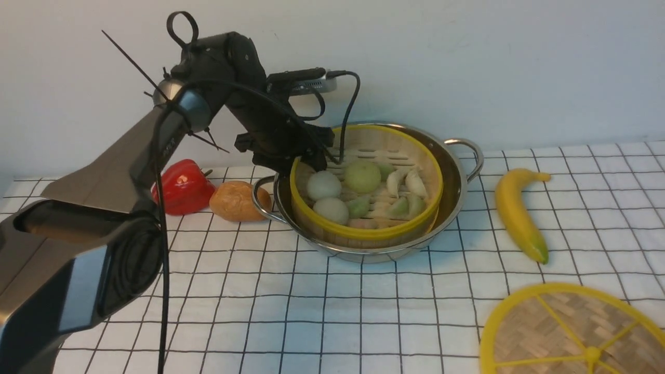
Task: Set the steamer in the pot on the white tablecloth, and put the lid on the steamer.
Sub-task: 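Place the bamboo steamer basket with dumplings into the steel pot with the left gripper, then move the gripper down to the bamboo steamer lid and grasp its center knob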
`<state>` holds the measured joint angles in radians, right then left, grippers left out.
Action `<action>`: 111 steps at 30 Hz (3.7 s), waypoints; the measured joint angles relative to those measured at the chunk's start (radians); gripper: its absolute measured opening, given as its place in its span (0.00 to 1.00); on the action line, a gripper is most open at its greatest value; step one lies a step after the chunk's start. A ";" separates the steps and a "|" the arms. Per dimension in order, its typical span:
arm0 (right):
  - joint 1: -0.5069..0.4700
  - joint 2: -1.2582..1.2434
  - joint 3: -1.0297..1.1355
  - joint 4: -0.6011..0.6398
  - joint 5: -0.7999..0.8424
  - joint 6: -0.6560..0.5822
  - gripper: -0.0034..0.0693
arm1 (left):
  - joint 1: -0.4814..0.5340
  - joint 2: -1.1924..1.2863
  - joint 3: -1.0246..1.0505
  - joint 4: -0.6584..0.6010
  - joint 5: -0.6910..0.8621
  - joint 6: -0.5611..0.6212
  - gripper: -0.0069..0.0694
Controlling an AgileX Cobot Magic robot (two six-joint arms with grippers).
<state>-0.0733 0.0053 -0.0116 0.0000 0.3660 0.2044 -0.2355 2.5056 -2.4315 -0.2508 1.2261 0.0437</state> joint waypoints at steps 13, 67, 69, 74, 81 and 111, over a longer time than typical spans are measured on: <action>0.000 0.000 0.000 0.000 0.000 0.000 0.38 | 0.000 -0.204 -0.182 0.043 0.003 -0.036 0.79; 0.000 0.000 0.000 0.000 0.000 0.000 0.38 | 0.019 -1.282 1.182 -0.067 -0.421 0.464 0.09; 0.000 0.000 0.000 0.000 0.000 0.000 0.38 | 0.059 -1.383 1.365 -0.087 -0.526 0.464 0.10; 0.000 0.000 0.000 0.000 0.000 0.000 0.38 | 0.212 -1.647 1.801 -0.169 -0.799 0.464 0.12; 0.000 0.000 0.000 0.000 0.000 0.000 0.38 | 0.369 -2.055 2.305 -0.233 -1.050 0.445 0.20; 0.000 0.000 0.000 0.000 0.000 0.000 0.38 | 0.399 -2.501 2.439 0.106 -0.880 0.254 0.41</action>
<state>-0.0733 0.0053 -0.0116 0.0000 0.3660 0.2044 0.1636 0.0043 0.0072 -0.1444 0.3457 0.2976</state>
